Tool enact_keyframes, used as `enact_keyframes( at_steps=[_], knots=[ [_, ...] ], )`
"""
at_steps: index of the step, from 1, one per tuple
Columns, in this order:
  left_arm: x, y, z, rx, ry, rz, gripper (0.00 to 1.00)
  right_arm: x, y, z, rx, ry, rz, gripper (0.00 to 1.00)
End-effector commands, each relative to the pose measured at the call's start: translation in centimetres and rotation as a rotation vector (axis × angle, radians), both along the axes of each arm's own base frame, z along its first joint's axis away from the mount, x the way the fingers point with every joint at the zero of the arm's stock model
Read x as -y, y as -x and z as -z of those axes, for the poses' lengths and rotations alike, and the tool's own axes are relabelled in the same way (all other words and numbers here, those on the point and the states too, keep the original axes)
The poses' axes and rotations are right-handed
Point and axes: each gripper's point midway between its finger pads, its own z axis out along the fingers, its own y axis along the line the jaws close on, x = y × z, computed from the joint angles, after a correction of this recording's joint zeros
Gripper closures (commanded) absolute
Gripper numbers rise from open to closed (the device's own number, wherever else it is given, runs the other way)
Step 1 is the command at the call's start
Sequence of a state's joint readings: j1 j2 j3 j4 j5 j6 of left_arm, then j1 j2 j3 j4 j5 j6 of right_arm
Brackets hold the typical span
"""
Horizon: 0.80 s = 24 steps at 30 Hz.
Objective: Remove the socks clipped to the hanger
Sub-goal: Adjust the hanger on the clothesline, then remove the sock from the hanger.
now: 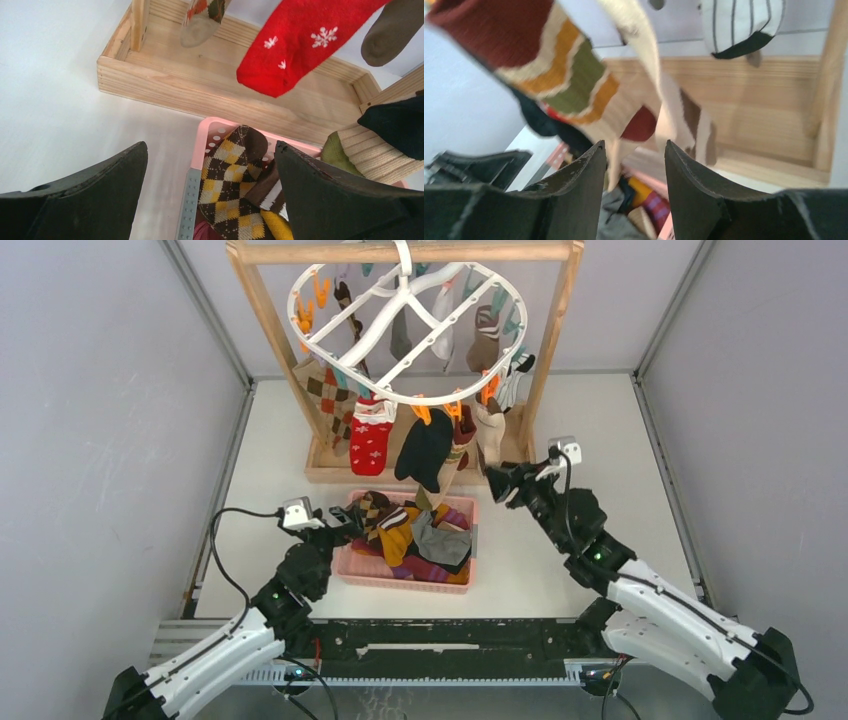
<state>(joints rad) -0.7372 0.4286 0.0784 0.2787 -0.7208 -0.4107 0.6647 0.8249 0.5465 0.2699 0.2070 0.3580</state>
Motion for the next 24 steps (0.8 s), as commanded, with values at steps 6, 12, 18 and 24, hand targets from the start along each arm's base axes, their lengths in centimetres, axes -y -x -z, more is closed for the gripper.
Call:
enact_keyframes(
  at_steps=[6,12,18,24],
  knots=[
    [1.0,-0.3,-2.0,0.032,0.017,0.027,0.00,-3.9,5.7,1.8,0.048,0.045,-0.124,0.45],
    [1.0,-0.4,-1.8,0.032,0.016,0.026,0.00,-7.4,5.9,4.3,0.014,0.066,-0.161,0.43],
    [1.0,-0.3,-1.7,0.032,0.012,0.029,0.00,-9.5,4.1,6.1,-0.009,0.045,-0.122,0.40],
    [0.9,-0.2,-1.7,0.036,0.009,0.031,0.00,-11.1,2.5,7.2,-0.025,0.017,-0.124,0.40]
  ],
)
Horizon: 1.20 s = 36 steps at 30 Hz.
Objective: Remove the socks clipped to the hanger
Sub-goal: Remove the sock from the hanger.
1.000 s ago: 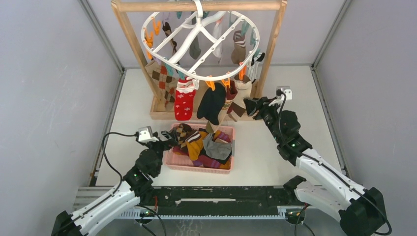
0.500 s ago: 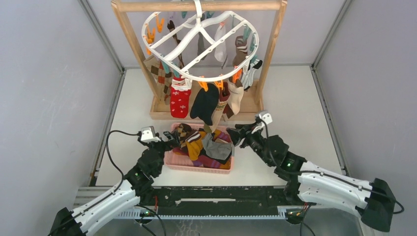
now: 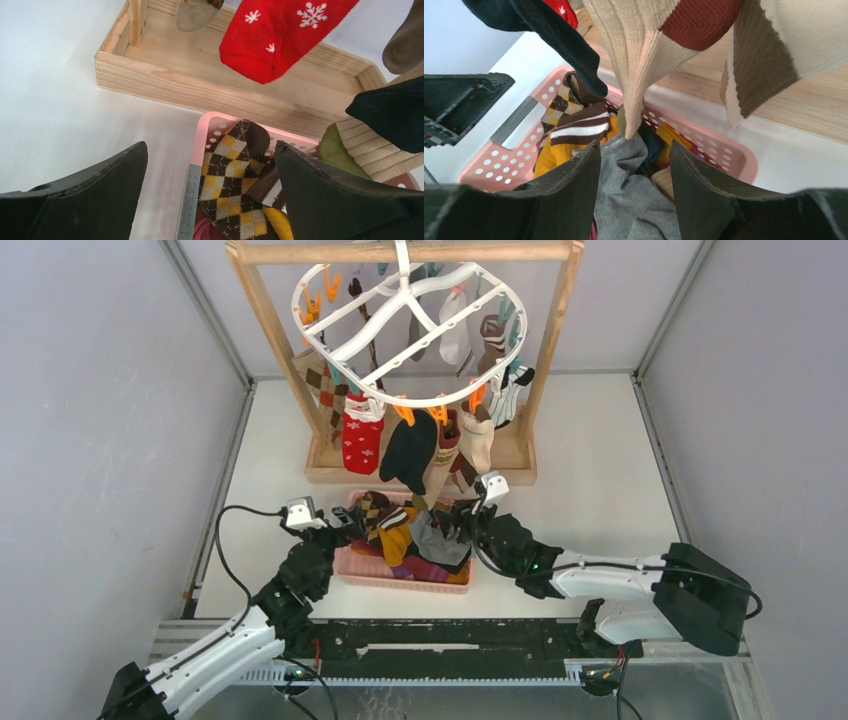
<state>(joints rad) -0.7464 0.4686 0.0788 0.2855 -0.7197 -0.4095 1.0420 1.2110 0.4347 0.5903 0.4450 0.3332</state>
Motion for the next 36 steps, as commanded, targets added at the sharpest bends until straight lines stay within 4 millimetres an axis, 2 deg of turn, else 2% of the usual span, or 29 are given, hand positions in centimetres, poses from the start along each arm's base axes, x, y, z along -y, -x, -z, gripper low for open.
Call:
enact_keyframes(
  at_steps=[1,12,15,17,19,22,28,36],
  knots=[
    [0.5,-0.2,-2.4,0.060,0.034,0.021,0.00,-1.9,-1.8,-3.4,0.050,-0.155,0.015,0.40],
    [0.5,0.0,-2.5,0.066,0.041,0.026,0.00,-4.9,-5.0,-2.0,0.025,-0.188,-0.012,0.43],
    [0.6,0.0,-2.5,0.063,0.040,0.032,0.00,-5.4,-5.7,-1.3,0.007,-0.182,-0.023,0.52],
    [0.6,0.1,-2.5,0.064,0.041,0.032,0.00,-5.4,-5.8,-1.1,-0.001,-0.183,-0.033,0.66],
    [0.7,0.1,-2.4,0.063,0.040,0.035,0.00,-5.3,-5.6,-1.3,-0.001,-0.181,-0.040,0.78],
    [0.9,0.1,-2.5,0.064,0.041,0.048,0.00,-4.9,-5.0,-2.4,0.015,-0.186,-0.047,0.88],
    [2.1,0.5,-3.5,0.090,0.061,0.115,0.00,-4.4,-2.8,-5.0,0.049,-0.182,-0.097,0.90],
    [3.5,0.8,-4.2,0.102,0.064,0.184,0.00,-2.4,0.9,-7.2,0.068,-0.180,-0.163,0.90]
  ],
)
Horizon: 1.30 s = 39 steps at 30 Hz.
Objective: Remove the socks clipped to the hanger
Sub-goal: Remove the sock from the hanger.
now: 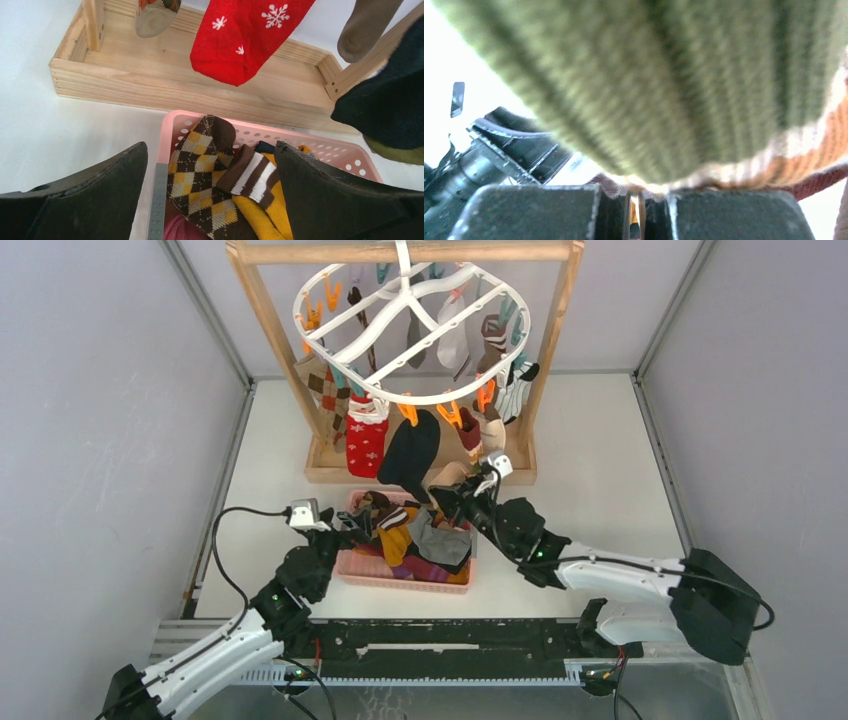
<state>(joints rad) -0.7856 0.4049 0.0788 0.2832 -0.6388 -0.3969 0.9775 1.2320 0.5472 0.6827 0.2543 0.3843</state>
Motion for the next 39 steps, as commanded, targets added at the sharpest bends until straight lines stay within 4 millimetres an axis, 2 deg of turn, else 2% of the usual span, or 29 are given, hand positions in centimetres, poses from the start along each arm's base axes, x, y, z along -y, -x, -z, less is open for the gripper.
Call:
enact_keyframes(
  at_steps=[1,5,10,16,20,30,39],
  knots=[
    [1.6,0.1,-2.9,0.061,0.034,0.075,0.00,1.3,2.4,-0.6,0.025,0.029,-0.045,0.90],
    [2.2,0.3,-3.1,0.067,0.043,0.104,0.00,2.7,4.5,-0.6,0.034,0.048,-0.072,0.90],
    [2.7,0.6,-3.5,0.072,0.051,0.126,0.00,4.9,6.5,0.4,0.034,0.086,-0.077,0.89],
    [3.3,0.9,-3.7,0.067,0.044,0.147,0.00,7.1,7.2,1.9,0.018,0.121,-0.046,0.89],
    [4.1,1.1,-4.0,0.061,0.035,0.183,0.00,7.7,7.6,2.4,0.013,0.125,-0.052,0.89],
    [6.8,2.6,-5.1,0.099,0.020,0.342,0.00,8.3,9.1,0.0,0.056,0.013,-0.101,0.89],
    [9.5,4.8,-6.6,0.188,0.047,0.541,0.00,6.8,9.4,-2.8,0.101,-0.089,-0.155,0.89]
  ],
)
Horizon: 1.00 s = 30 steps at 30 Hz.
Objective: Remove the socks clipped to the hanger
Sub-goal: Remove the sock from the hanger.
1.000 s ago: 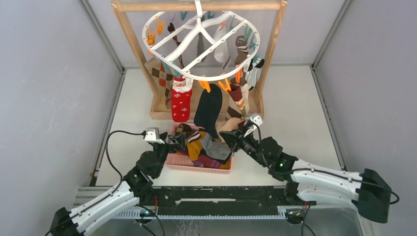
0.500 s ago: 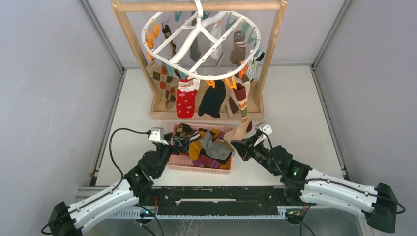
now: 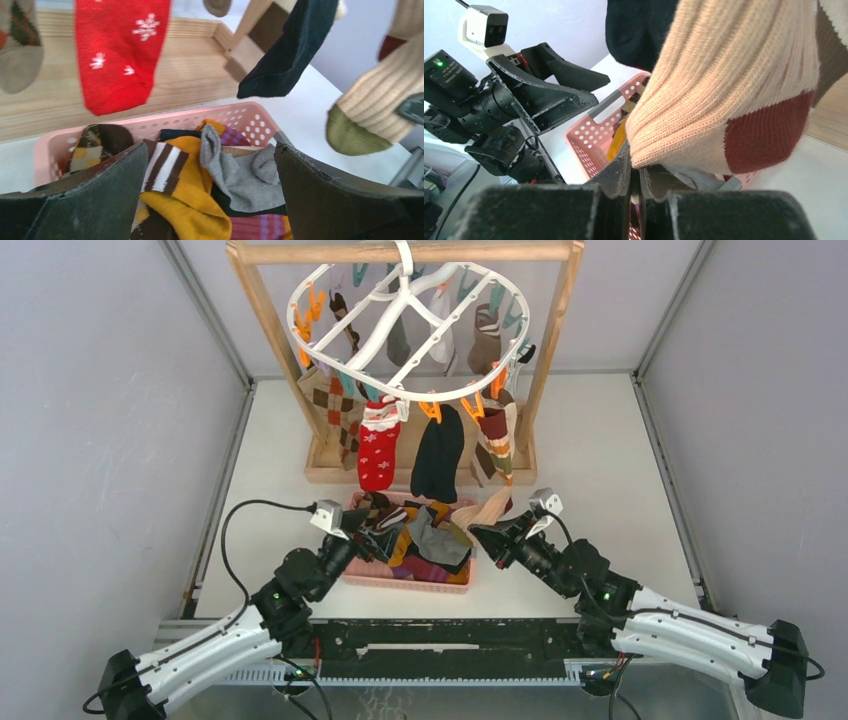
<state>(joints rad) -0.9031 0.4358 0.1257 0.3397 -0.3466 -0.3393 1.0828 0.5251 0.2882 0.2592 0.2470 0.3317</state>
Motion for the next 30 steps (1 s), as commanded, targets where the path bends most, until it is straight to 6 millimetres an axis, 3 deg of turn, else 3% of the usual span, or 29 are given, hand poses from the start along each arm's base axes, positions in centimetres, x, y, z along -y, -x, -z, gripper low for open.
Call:
enact_keyframes(
  at_steps=[1,12,22,30],
  knots=[
    [2.4,1.8,-4.0,0.120,0.067,0.170,0.00,-1.2,0.4,-3.4,0.047,-0.118,-0.052,0.89],
    [5.1,3.9,-4.5,0.173,0.082,0.357,0.00,-2.8,0.7,-5.3,0.060,-0.218,-0.194,0.89],
    [6.4,5.8,-5.8,0.213,0.120,0.483,0.00,-4.1,0.8,-5.3,0.035,-0.249,-0.290,0.89],
    [7.2,5.8,-5.5,0.203,0.120,0.509,0.00,-4.5,1.5,-5.9,0.036,-0.268,-0.342,0.90]
  ],
)
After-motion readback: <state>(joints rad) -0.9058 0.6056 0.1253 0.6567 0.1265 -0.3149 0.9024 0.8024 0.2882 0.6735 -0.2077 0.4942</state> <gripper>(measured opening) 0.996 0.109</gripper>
